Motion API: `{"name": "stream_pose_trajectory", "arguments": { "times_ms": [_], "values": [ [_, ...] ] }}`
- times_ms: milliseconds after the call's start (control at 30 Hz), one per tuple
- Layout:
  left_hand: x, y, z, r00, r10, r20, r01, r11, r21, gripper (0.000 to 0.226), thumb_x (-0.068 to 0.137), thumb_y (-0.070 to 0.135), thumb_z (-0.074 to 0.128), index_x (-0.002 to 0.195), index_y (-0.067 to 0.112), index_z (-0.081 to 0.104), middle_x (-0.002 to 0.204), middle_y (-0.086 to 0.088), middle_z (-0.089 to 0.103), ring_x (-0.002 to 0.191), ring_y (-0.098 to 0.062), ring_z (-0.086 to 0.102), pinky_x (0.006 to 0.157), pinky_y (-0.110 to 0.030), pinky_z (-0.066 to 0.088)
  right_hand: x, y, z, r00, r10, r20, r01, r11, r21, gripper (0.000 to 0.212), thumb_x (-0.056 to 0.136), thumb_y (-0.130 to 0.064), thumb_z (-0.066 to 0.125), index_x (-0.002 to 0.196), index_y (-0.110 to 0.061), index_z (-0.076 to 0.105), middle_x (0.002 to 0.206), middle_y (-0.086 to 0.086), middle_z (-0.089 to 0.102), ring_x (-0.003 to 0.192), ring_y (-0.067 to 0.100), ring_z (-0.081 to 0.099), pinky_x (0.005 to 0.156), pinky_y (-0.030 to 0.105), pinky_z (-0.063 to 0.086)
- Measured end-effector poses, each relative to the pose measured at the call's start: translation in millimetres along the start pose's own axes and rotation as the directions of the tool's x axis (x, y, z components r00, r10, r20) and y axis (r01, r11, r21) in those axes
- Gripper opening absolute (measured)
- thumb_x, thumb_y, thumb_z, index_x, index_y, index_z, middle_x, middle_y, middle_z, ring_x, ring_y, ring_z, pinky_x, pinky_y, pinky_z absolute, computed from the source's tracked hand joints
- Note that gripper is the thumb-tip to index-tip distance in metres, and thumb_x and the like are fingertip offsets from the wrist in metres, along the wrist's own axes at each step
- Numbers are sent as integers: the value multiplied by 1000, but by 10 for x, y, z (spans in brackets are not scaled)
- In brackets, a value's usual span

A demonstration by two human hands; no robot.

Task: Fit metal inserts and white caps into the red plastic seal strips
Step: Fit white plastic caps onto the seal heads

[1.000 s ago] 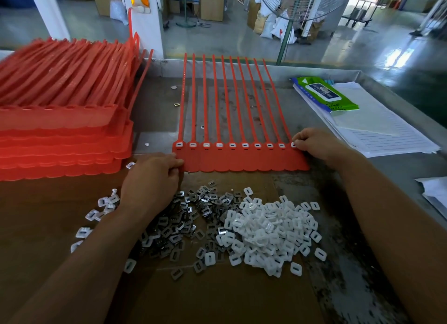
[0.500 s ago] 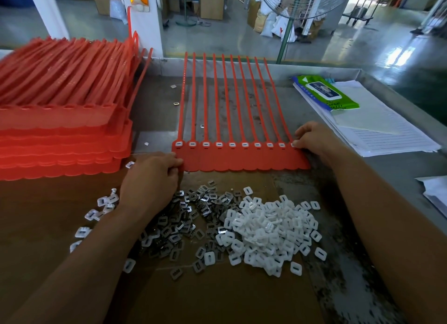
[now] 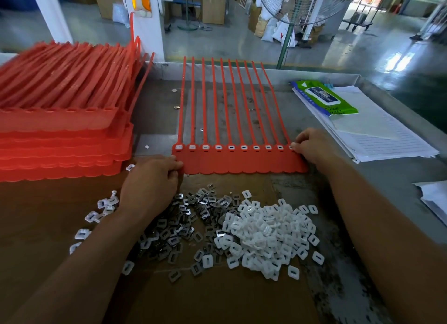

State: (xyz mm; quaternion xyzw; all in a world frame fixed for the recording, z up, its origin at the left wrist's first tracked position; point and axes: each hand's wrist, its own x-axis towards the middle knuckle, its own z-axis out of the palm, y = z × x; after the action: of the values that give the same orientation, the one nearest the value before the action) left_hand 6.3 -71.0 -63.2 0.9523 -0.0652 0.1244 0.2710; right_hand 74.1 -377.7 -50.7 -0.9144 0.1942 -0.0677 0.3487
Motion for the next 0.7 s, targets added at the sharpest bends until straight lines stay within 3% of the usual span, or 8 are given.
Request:
{"name": "stream_pose_trajectory", "arguments": {
  "times_ms": [233,300,367,433,533,600,700],
  "values": [
    [-3,11,-12,1000,-15,21,15,1000,-2,28,83,7,54,107,13,66,121,-3,60,111,-21,56,99,-33,39,-111,115,62,987,-124,-100,123,992,-24,3,87,-14,58,88,-14,56,94,7,58,95,24,53,80,29,36],
    [0,5,-5,1000,-12,24,12,1000,0,28,84,8,53,108,14,66,122,-3,60,112,-21,55,100,-33,39,-175,75,5,984,-150,-95,145,988,-55,13,89,-11,53,97,-9,63,106,12,62,102,26,55,81,26,35],
    [2,-3,2,1000,-9,25,9,1000,-1,28,84,7,53,108,14,66,122,-3,60,112,-21,54,100,-33,38,-311,3,-57,960,-269,-76,254,954,-161,22,89,-6,50,103,-10,67,113,11,63,105,24,55,84,24,35],
    [10,-9,12,1000,-10,24,10,1000,-2,28,84,7,53,108,14,66,122,-3,60,112,-21,54,100,-33,38,-502,-123,-85,900,-436,11,428,877,-217,27,88,-1,49,105,-11,67,115,8,63,107,19,54,88,22,33],
    [11,-28,22,1000,-16,20,16,1000,3,27,84,8,52,106,14,67,116,-4,60,105,-22,55,91,-30,38,-807,-341,-23,786,-571,236,610,778,-152,30,89,0,48,109,-13,66,118,2,62,104,6,49,93,20,32],
    [4,-36,20,999,-31,22,31,999,-7,28,85,8,50,107,14,66,112,-4,56,100,-21,53,85,-26,35,-928,-433,53,723,-597,346,675,718,-172,30,91,-4,46,111,-16,65,119,-2,62,108,5,50,96,22,33],
    [-3,-44,8,999,-29,33,29,1000,-10,31,86,7,48,112,13,63,115,-5,56,102,-21,53,86,-24,35,-994,-478,171,690,-568,449,710,651,-268,32,95,-13,42,121,-19,60,127,-5,57,118,10,48,99,23,31]
  ]
}}
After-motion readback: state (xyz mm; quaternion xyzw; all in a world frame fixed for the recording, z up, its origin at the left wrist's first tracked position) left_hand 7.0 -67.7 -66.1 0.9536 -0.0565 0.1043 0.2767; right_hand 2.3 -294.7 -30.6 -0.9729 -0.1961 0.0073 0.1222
